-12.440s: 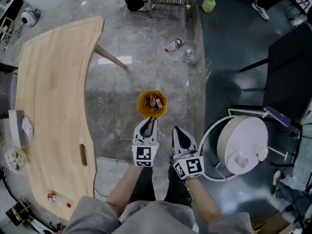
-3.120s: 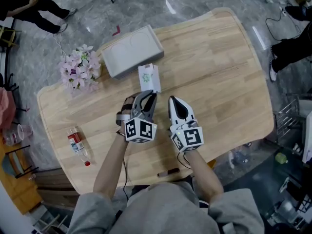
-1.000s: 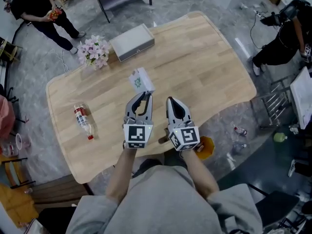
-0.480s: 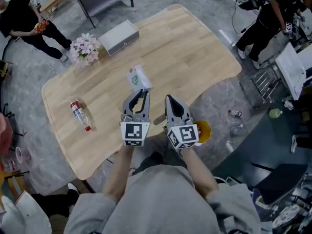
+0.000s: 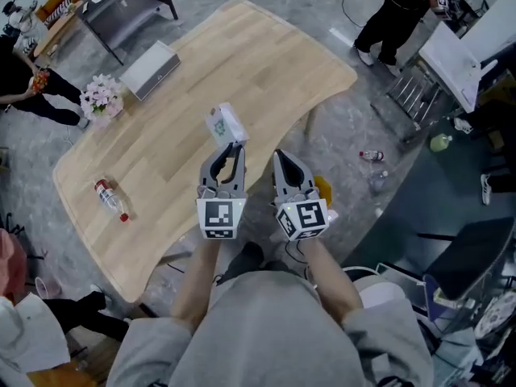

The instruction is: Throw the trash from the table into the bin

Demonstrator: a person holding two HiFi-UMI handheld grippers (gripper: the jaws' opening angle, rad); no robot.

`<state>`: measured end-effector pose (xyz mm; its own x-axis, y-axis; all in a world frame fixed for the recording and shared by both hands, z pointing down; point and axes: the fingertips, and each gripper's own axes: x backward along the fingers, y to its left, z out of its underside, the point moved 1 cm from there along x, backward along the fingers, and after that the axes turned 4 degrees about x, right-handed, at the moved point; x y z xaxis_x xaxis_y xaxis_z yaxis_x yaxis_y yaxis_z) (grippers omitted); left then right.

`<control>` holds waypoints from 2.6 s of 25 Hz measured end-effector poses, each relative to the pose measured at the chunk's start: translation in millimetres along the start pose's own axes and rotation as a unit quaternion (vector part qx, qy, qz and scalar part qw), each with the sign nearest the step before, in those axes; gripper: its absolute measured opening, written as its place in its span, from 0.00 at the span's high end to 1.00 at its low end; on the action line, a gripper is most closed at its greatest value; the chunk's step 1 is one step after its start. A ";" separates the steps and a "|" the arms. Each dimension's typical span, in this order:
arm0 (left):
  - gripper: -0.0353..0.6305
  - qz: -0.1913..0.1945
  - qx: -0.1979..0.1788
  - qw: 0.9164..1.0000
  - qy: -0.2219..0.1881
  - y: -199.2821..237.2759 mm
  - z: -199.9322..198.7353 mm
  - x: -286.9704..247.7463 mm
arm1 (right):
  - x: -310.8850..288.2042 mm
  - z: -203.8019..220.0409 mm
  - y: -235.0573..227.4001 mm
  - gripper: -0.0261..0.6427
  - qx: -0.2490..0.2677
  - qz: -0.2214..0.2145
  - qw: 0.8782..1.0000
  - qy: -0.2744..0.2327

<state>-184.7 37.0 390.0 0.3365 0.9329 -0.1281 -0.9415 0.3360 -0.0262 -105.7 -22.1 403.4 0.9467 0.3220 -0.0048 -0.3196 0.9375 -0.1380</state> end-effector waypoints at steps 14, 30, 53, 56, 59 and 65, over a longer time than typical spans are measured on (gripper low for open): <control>0.84 0.090 -0.013 0.996 0.001 -134.8 -1.6 -12.2 | 106.9 -12.2 -81.7 0.96 0.000 0.081 0.997 -0.018; 0.84 0.327 -0.027 0.945 -0.013 -218.1 -6.8 -63.4 | 171.4 -17.4 -138.5 0.96 0.011 0.323 0.946 -0.028; 0.84 0.423 -0.073 0.902 0.038 -334.5 109.0 -65.9 | 283.9 71.2 -186.7 0.96 -0.061 0.405 0.912 -0.009; 0.84 0.433 -0.082 0.896 0.053 -346.3 140.3 -66.8 | 291.1 92.4 -193.1 0.96 -0.073 0.409 0.910 -0.005; 0.84 0.449 -0.090 0.887 0.065 -355.6 170.2 -68.9 | 292.2 114.6 -199.4 0.96 -0.081 0.415 0.906 0.002; 0.84 0.474 -0.101 0.870 0.089 -366.7 235.3 -87.6 | 285.3 155.6 -213.1 0.96 -0.094 0.435 0.896 0.012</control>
<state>135.4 -137.4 644.1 -0.5848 0.7371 -0.3388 -0.7841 -0.6207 0.0030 226.3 -109.5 585.6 0.3445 0.9145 -0.2119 -0.9260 0.2939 -0.2370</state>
